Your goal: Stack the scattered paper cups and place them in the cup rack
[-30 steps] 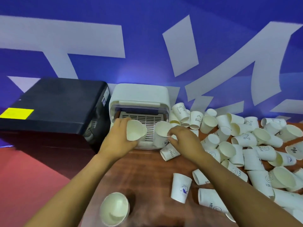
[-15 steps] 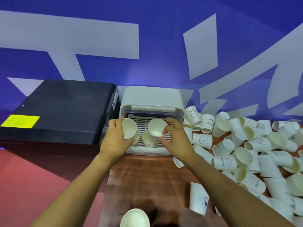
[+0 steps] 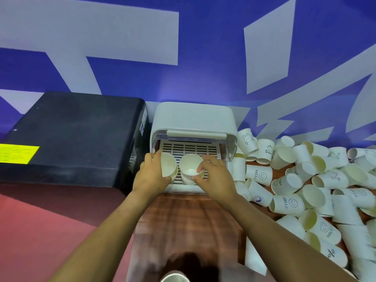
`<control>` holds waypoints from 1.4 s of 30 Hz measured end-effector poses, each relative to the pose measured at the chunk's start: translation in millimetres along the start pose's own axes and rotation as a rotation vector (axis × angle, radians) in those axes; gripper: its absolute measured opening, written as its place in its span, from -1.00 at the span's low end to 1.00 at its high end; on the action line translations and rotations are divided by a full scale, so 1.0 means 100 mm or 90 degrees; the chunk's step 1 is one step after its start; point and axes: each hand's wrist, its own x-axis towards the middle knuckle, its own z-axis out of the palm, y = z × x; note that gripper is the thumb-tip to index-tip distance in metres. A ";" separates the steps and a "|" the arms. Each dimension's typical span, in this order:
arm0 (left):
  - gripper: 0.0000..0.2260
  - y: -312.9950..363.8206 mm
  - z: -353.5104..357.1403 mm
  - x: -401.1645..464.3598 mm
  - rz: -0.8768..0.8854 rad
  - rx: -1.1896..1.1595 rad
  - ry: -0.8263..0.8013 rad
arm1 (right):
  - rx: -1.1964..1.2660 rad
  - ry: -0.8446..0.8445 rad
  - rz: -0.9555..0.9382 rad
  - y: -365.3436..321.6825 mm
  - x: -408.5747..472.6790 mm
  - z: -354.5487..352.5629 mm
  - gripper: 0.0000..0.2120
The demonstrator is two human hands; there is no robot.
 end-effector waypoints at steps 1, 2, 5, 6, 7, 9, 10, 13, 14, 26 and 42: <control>-0.25 -0.02 0.02 0.02 -0.005 0.007 -0.012 | -0.011 -0.011 -0.001 0.01 0.00 0.02 -0.78; -0.25 -0.02 0.04 0.03 -0.010 0.007 -0.025 | -0.016 -0.024 -0.001 0.03 0.00 0.03 -0.78; -0.23 -0.04 0.07 0.05 -0.016 -0.002 -0.065 | -0.030 -0.076 0.003 0.07 -0.01 0.05 -0.72; -0.22 -0.05 0.08 0.06 -0.014 -0.001 -0.077 | -0.030 -0.096 0.004 0.09 -0.02 0.05 -0.69; -0.21 -0.05 0.08 0.05 -0.010 0.000 -0.087 | -0.031 -0.114 0.001 0.11 -0.03 0.04 -0.67; -0.19 -0.06 0.08 0.04 -0.003 -0.005 -0.094 | -0.033 -0.134 -0.008 0.16 -0.04 0.01 -0.62; -0.19 -0.06 0.07 0.02 -0.001 -0.007 -0.091 | -0.031 -0.136 -0.012 0.18 -0.06 -0.01 -0.61; -0.22 0.01 0.01 -0.10 0.013 -0.002 -0.048 | -0.008 -0.118 -0.019 0.24 -0.13 -0.12 -0.59; -0.23 0.06 -0.01 -0.16 0.026 -0.010 -0.024 | 0.000 -0.111 -0.017 0.26 -0.17 -0.17 -0.59; -0.37 1.04 0.08 -1.01 0.246 -0.064 -0.049 | 0.033 -0.009 0.141 1.10 -1.32 -0.78 -0.67; -0.38 1.81 1.66 -1.46 -0.021 0.031 -0.238 | -0.059 -0.205 0.011 2.34 -2.02 -1.26 -0.49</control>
